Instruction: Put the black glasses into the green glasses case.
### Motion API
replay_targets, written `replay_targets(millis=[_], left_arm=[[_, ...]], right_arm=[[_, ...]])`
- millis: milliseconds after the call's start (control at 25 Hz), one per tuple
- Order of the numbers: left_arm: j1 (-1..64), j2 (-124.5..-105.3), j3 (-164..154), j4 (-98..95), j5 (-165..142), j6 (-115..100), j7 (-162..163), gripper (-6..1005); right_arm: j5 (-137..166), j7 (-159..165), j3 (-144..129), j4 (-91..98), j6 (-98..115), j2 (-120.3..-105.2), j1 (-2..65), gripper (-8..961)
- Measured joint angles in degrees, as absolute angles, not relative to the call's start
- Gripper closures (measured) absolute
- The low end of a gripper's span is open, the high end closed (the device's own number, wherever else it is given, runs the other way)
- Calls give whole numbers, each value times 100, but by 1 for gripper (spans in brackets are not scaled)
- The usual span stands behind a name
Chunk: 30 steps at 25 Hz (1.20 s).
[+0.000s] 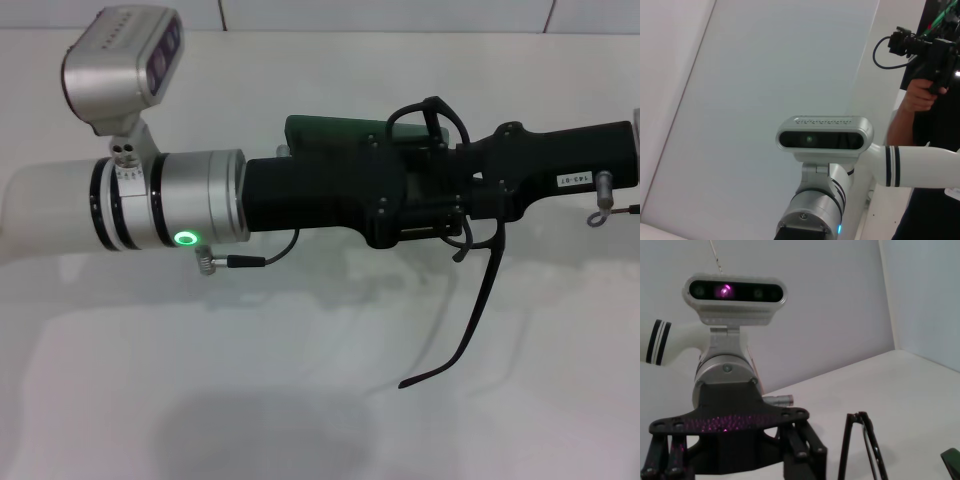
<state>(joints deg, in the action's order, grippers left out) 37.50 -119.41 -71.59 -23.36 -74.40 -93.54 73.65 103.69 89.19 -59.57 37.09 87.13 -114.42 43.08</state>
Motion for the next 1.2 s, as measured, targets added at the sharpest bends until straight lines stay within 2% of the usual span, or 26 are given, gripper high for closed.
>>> replay_targets(millis=[360, 640, 760, 840, 960, 1080, 1200], left_arm=[[3654, -11880, -7144, -2349, -7440, -9702, 7189, 408], [3125, -11699, -6710, -2381, -7496, -9331, 6801, 408], [3109, -11736, -6733, -2357, -7793, -8828, 6760, 407], [3160, -11820, -6736, -2375, -8138, -8779, 6744, 407], [3384, -11979, -6840, -2400, -8588, -8980, 6643, 407], [3557, -12004, -7193, -2377, -8462, -9230, 6612, 406], [3596, -11997, -7314, -2411, -8231, -9514, 6609, 406]], right_arm=[[10335, 8938, -5824, 3698, 8758, -11401, 4298, 887], [10266, 8921, -4697, 3729, 10015, -11138, 4289, 887], [9915, 8887, -4363, 3748, 10318, -11117, 4270, 888], [9645, 8867, -4337, 3754, 10325, -11156, 4260, 888], [9482, 8801, -4361, 3764, 10105, -11305, 4284, 888], [9517, 8665, -4472, 3773, 9605, -11493, 4322, 888], [9504, 8546, -4854, 3727, 9122, -11563, 4331, 888]])
